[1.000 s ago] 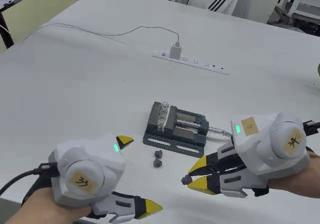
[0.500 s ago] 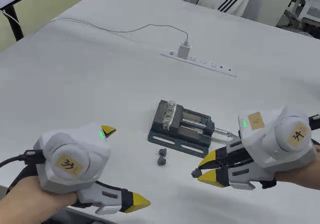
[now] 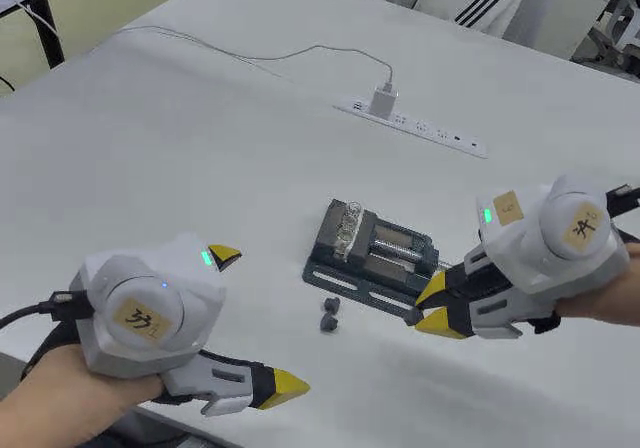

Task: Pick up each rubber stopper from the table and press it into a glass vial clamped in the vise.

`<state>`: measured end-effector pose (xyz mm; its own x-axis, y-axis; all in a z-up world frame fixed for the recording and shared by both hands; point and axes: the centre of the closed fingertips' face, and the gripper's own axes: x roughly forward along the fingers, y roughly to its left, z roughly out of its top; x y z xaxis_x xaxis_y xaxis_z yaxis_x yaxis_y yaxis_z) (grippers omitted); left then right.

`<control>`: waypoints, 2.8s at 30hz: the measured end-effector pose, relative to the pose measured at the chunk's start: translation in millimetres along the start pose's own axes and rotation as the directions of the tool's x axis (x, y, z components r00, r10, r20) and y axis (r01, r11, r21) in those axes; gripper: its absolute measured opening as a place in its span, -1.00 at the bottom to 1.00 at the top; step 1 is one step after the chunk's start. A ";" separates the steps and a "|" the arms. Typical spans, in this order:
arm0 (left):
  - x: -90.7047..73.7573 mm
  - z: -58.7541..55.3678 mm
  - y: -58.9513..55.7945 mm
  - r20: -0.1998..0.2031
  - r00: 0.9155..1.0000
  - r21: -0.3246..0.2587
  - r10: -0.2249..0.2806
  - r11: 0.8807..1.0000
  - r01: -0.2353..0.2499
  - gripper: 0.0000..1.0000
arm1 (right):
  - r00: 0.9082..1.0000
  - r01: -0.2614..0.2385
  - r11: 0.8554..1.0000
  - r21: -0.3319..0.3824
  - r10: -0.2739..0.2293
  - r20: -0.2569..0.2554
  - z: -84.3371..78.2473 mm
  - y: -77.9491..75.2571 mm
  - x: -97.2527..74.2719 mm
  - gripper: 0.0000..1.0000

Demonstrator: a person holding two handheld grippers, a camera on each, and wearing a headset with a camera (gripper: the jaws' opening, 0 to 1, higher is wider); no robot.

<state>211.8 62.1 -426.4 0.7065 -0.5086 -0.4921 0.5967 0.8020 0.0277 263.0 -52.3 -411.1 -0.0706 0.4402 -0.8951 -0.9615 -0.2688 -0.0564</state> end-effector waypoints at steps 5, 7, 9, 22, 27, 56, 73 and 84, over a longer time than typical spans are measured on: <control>0.4 3.7 2.1 0.008 1.000 -0.001 0.006 1.000 -0.006 0.77 | 0.999 0.004 1.000 -0.023 -0.005 -0.032 2.8 -26.3 -6.1 -0.85; 0.3 4.8 2.6 0.007 1.000 -0.004 0.006 1.000 -0.006 0.75 | 0.999 0.008 0.999 -0.041 -0.010 -0.048 4.7 -36.5 -8.5 -0.85; 0.8 4.3 4.6 0.006 1.000 -0.005 0.010 1.000 -0.010 0.74 | 0.998 0.002 0.999 -0.049 -0.005 -0.058 6.8 -45.4 -9.8 -0.85; 6.0 5.2 6.0 -0.006 1.000 -0.004 0.004 1.000 -0.004 0.70 | 0.991 -0.058 0.989 -0.139 0.040 -0.128 28.3 -83.4 -4.2 -0.86; 8.8 8.6 5.9 -0.005 1.000 0.004 -0.003 1.000 0.003 0.69 | 0.987 -0.071 0.985 -0.154 0.047 -0.152 35.2 -102.1 0.5 -0.86; 10.4 -3.0 15.0 -0.032 0.999 -0.038 -0.003 0.999 0.002 0.64 | 0.971 -0.135 0.971 -0.195 0.090 -0.220 45.0 -133.0 40.7 -0.87; 10.4 -13.2 17.2 -0.048 0.999 -0.070 -0.005 0.998 0.002 0.61 | 0.968 -0.144 0.971 -0.190 0.098 -0.231 43.0 -131.7 50.9 -0.87; 12.0 -15.6 17.2 -0.048 0.999 -0.083 -0.005 0.997 0.001 0.59 | 0.948 -0.164 0.974 -0.155 0.112 -0.297 42.8 -133.8 50.3 -0.88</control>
<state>224.6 74.7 -445.3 0.6845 -0.4966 -0.5337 0.5636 0.8248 -0.0447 376.8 42.5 -429.6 -0.0957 0.1326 -0.9865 -0.8841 -0.4668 0.0230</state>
